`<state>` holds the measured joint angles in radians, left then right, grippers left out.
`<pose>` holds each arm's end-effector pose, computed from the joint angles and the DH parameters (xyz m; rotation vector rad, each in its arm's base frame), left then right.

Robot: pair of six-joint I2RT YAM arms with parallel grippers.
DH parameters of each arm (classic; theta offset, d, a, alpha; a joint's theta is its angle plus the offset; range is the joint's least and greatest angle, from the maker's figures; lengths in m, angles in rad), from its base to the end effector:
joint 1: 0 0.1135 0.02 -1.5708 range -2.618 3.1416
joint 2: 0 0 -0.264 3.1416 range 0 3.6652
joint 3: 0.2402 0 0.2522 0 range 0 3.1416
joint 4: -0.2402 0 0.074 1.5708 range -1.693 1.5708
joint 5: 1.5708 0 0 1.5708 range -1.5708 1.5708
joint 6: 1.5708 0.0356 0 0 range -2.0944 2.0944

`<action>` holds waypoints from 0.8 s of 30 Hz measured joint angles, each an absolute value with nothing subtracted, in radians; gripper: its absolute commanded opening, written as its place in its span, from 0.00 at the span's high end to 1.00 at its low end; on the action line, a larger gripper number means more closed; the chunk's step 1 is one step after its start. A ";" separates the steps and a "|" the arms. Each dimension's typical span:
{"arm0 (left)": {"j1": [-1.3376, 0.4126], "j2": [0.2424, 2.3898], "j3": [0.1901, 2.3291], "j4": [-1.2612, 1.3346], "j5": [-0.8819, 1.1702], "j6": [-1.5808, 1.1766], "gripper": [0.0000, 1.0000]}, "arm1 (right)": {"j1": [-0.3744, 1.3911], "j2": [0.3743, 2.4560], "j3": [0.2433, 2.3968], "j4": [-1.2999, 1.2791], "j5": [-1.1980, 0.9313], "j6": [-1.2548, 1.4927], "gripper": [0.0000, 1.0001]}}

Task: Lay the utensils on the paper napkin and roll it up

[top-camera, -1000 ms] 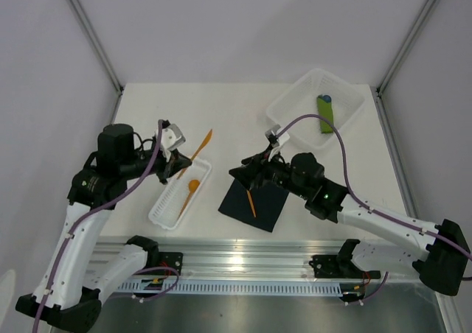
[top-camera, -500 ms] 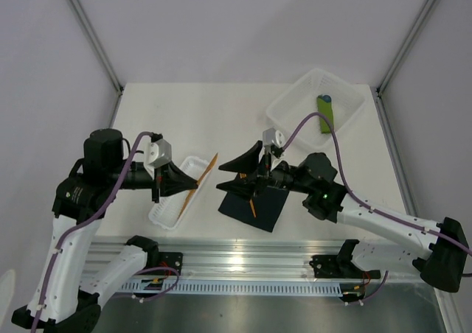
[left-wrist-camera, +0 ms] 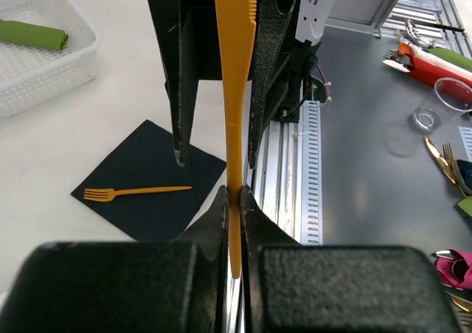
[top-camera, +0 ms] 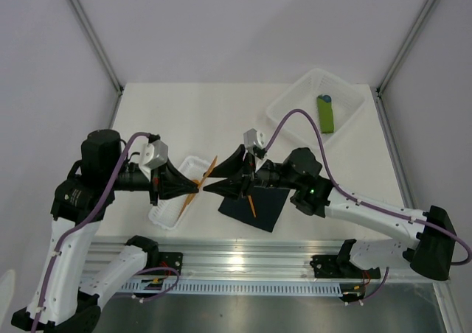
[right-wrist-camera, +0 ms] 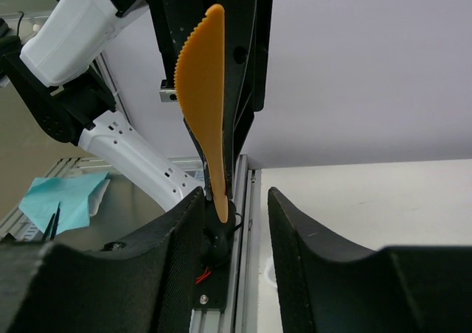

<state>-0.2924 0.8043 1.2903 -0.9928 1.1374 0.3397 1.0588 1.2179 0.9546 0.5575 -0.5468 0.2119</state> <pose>0.0895 -0.0607 0.4280 1.2064 1.5045 -1.1282 0.1214 0.2539 0.3857 -1.0361 1.0373 1.4065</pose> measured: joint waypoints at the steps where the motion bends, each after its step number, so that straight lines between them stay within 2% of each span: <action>1: -0.292 0.804 1.290 -0.989 1.137 0.339 0.99 | 1.060 1.220 0.957 0.558 -0.548 0.212 0.59; 13: -0.293 0.805 1.274 -0.941 1.122 0.288 0.99 | 1.071 1.239 0.973 0.559 -0.566 0.216 0.65; 24: -0.296 0.805 1.272 -0.931 1.121 0.279 0.99 | 1.072 1.240 0.983 0.562 -0.565 0.228 0.83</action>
<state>-0.2958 0.8047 1.2716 -0.9314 1.1206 0.2787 1.0721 1.2404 0.9833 0.5625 -0.5652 0.2279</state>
